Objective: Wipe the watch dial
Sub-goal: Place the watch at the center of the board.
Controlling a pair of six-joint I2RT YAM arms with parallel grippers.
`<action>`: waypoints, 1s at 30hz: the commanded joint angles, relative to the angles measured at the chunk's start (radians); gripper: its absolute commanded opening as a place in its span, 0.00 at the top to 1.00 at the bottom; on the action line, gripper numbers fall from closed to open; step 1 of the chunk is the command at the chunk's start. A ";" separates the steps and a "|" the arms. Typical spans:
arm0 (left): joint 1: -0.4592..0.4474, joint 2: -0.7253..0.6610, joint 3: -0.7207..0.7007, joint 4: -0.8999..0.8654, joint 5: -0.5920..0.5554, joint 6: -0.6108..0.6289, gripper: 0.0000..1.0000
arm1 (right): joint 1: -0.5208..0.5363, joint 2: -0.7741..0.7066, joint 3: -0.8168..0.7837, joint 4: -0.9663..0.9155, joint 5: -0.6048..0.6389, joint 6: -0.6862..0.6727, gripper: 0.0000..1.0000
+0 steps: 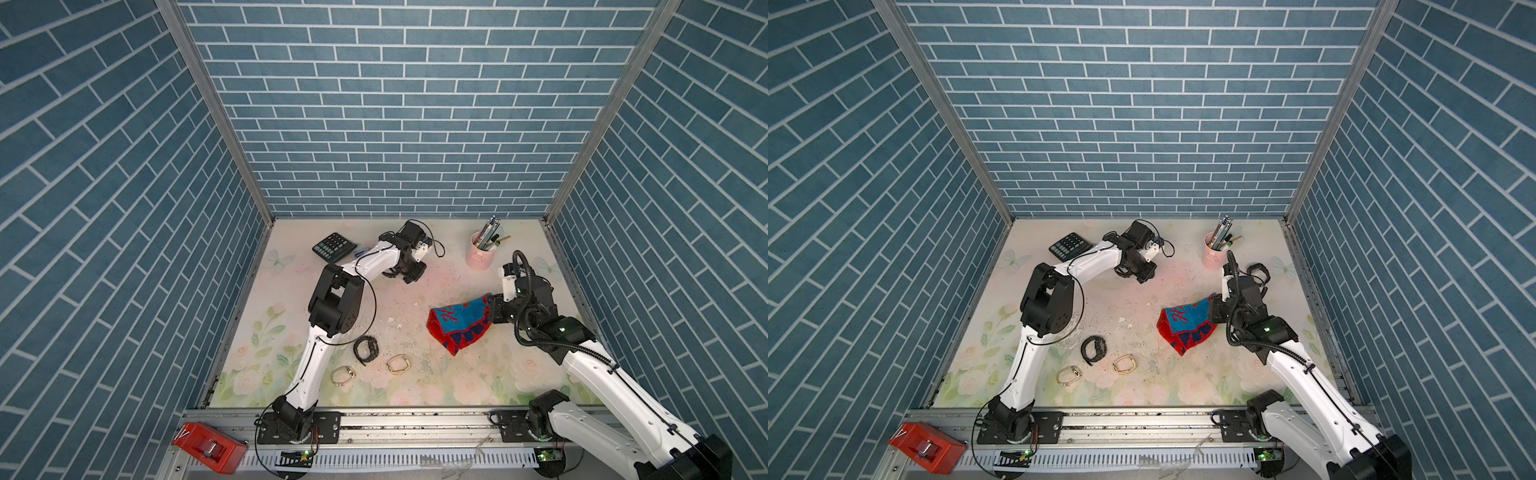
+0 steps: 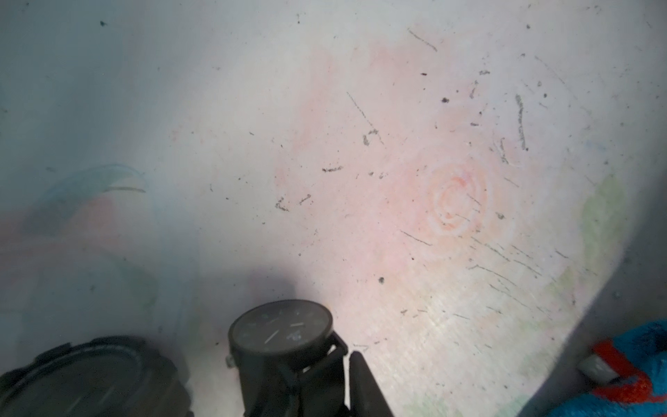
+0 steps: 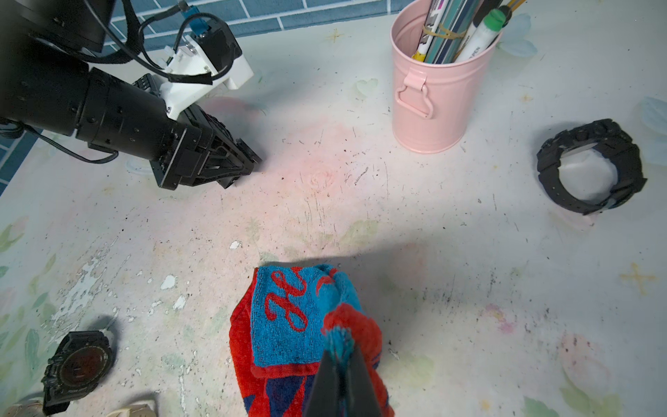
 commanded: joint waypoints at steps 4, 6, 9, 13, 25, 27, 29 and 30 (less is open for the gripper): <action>0.005 0.017 0.028 -0.039 -0.001 -0.058 0.74 | -0.004 -0.023 0.034 -0.031 0.029 -0.031 1.00; 0.003 0.014 0.024 -0.036 -0.002 -0.058 0.73 | -0.004 -0.027 0.037 -0.033 0.021 -0.034 1.00; 0.002 0.009 0.017 -0.032 -0.015 -0.061 0.68 | -0.004 -0.033 0.029 -0.031 0.037 -0.037 1.00; -0.002 -0.005 0.003 -0.013 -0.013 -0.068 0.67 | -0.004 -0.038 0.034 -0.042 0.030 -0.039 1.00; -0.004 -0.224 -0.146 0.132 0.033 -0.087 0.63 | -0.005 -0.028 0.041 -0.054 0.021 -0.042 1.00; -0.004 -0.282 -0.188 0.161 0.037 -0.089 0.63 | -0.003 -0.022 0.057 -0.063 0.011 -0.047 1.00; -0.005 -0.342 -0.238 0.183 0.033 -0.090 0.63 | -0.004 -0.016 0.070 -0.067 0.000 -0.060 1.00; -0.004 -0.368 -0.257 0.185 0.023 -0.096 0.63 | -0.004 -0.012 0.075 -0.067 -0.001 -0.062 1.00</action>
